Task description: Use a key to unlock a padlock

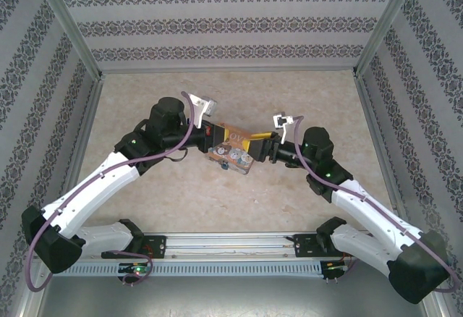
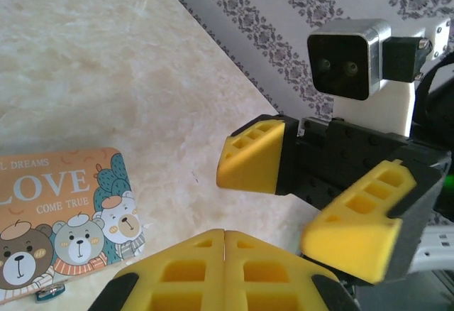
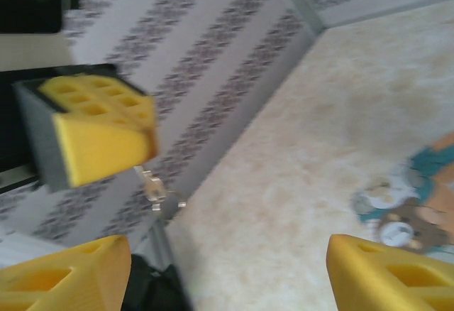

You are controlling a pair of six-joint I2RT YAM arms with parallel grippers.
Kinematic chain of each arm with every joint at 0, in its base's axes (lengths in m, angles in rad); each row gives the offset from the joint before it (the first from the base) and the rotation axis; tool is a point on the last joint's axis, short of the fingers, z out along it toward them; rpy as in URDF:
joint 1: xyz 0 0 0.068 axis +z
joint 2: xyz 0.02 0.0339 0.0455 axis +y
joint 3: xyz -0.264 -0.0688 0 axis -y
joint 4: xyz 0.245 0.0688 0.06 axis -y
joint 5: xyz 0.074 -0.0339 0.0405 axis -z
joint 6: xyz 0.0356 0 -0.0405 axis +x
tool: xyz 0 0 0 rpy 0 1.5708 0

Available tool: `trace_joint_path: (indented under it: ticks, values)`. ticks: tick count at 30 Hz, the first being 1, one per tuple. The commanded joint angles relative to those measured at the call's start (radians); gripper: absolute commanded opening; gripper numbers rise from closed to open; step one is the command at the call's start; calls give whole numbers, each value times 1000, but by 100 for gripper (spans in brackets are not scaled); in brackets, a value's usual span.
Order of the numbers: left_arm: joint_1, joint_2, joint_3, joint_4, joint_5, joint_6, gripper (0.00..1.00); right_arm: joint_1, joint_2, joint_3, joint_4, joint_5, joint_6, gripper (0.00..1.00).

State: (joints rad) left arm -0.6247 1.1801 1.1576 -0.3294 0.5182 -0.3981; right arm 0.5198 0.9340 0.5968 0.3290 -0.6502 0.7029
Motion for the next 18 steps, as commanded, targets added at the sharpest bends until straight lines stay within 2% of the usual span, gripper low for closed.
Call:
trace_joint_path:
  ticks: [1, 8, 18]
  values:
    - [16, 2, 45, -79, 82, 58, 0, 16, 19, -9, 188, -153, 96, 73]
    - [16, 29, 65, -44, 141, 30, 0, 82, 97, 39, 208, -158, 84, 66]
    - [16, 32, 44, -13, 145, 1, 0, 99, 143, 73, 232, -144, 78, 51]
